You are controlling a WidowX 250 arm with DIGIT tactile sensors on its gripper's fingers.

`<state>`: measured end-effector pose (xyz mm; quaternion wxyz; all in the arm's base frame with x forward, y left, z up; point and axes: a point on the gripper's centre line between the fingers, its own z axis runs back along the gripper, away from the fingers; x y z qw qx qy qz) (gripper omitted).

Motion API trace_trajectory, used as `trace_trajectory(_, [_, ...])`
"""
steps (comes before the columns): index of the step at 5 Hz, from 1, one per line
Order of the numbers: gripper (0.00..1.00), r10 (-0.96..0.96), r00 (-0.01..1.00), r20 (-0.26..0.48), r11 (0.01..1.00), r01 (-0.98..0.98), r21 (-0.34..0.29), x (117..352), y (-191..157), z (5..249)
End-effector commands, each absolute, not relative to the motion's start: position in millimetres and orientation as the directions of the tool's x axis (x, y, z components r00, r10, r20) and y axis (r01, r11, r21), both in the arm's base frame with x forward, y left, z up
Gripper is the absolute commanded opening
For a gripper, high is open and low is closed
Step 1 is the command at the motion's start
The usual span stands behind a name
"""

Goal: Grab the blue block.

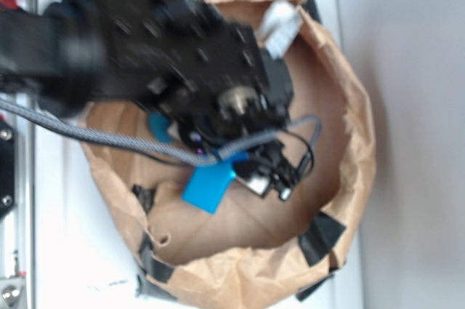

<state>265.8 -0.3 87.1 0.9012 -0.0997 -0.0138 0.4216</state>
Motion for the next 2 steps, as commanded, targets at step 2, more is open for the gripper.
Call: trace_trajectory(2, [0.0, 0.726, 0.683, 0.083, 0.684, -0.706, -0.182, 249.1, 42.8, 141.5])
